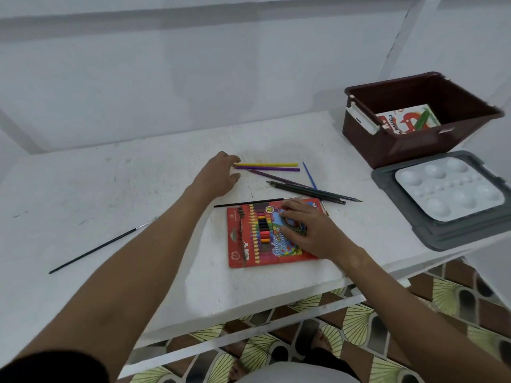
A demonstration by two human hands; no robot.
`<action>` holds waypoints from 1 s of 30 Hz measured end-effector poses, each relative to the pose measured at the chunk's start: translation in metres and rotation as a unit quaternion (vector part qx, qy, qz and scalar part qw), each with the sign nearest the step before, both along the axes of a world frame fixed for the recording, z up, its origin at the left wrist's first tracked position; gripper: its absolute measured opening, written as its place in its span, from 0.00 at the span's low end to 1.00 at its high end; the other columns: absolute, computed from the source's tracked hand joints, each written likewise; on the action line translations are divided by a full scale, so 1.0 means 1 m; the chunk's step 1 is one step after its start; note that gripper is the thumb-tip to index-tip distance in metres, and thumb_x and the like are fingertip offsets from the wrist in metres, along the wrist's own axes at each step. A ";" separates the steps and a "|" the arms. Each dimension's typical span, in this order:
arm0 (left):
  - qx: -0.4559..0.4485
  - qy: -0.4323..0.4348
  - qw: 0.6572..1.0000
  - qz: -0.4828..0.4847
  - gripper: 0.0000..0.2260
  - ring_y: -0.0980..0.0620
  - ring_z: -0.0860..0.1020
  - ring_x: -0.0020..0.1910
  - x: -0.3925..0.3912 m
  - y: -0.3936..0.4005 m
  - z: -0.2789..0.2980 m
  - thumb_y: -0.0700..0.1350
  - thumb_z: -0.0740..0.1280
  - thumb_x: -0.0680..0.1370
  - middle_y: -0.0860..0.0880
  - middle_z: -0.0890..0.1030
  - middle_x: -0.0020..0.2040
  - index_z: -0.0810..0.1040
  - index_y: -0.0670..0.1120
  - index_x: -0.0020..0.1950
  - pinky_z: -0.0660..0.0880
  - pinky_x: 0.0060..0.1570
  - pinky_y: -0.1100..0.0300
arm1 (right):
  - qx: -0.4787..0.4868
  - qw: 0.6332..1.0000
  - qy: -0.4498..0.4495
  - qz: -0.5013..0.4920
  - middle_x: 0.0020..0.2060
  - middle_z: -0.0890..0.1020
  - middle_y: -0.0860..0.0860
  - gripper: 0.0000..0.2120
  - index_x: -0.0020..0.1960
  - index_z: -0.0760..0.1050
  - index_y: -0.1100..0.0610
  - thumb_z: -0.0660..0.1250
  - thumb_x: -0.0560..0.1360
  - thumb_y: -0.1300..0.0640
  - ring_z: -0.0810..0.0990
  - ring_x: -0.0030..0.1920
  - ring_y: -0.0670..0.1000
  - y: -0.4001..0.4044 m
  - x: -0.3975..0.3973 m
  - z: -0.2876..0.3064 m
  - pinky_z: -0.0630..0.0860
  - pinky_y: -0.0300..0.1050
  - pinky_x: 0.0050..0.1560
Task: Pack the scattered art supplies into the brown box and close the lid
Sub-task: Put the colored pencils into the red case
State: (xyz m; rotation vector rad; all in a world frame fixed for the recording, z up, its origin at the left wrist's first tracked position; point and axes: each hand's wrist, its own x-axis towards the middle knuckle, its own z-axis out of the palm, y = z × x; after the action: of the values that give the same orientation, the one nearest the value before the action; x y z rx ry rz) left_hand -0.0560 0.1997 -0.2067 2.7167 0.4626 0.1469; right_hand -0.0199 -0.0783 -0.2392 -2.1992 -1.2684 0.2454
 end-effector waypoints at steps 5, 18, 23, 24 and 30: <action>0.067 0.081 0.992 -0.064 0.19 0.44 0.71 0.64 0.030 0.009 0.001 0.45 0.60 0.81 0.45 0.71 0.68 0.67 0.47 0.72 0.69 0.63 0.49 | 0.004 1.000 -0.009 -0.006 0.69 0.71 0.49 0.22 0.66 0.74 0.54 0.65 0.76 0.45 0.64 0.71 0.46 0.000 0.001 -0.004 0.66 0.45 0.69; 0.030 0.126 0.991 -0.020 0.11 0.46 0.76 0.53 0.017 0.024 0.014 0.45 0.68 0.77 0.46 0.79 0.55 0.79 0.43 0.58 0.73 0.51 0.56 | 0.021 1.000 -0.009 -0.009 0.68 0.72 0.49 0.21 0.64 0.75 0.55 0.67 0.75 0.46 0.65 0.70 0.46 0.001 -0.001 -0.004 0.67 0.44 0.68; 0.016 0.101 0.994 0.026 0.08 0.46 0.77 0.49 -0.011 0.029 0.016 0.43 0.67 0.77 0.45 0.81 0.51 0.81 0.42 0.54 0.75 0.50 0.55 | 0.028 1.000 -0.007 -0.012 0.67 0.73 0.49 0.20 0.63 0.76 0.55 0.68 0.75 0.47 0.66 0.70 0.47 0.002 -0.002 -0.004 0.65 0.40 0.67; 0.007 0.090 0.995 0.040 0.08 0.46 0.77 0.48 -0.018 0.030 0.016 0.42 0.67 0.77 0.44 0.81 0.50 0.82 0.42 0.53 0.75 0.48 0.56 | 0.028 1.000 -0.009 -0.011 0.67 0.73 0.49 0.20 0.63 0.76 0.55 0.68 0.75 0.47 0.67 0.69 0.47 0.002 -0.002 -0.004 0.65 0.40 0.67; -0.087 0.017 0.992 0.092 0.05 0.55 0.73 0.35 -0.089 0.023 0.027 0.42 0.68 0.77 0.50 0.79 0.39 0.84 0.45 0.50 0.66 0.33 0.66 | 0.028 1.000 -0.008 -0.005 0.66 0.74 0.50 0.20 0.63 0.76 0.55 0.68 0.75 0.47 0.68 0.68 0.47 0.002 -0.001 -0.004 0.69 0.44 0.67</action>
State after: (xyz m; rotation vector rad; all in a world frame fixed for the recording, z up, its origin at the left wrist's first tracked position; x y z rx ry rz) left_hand -0.1445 0.2228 -0.1802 2.5068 0.7035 0.1043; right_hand -0.0211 -0.0764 -0.2435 -2.1640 -1.2569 0.1850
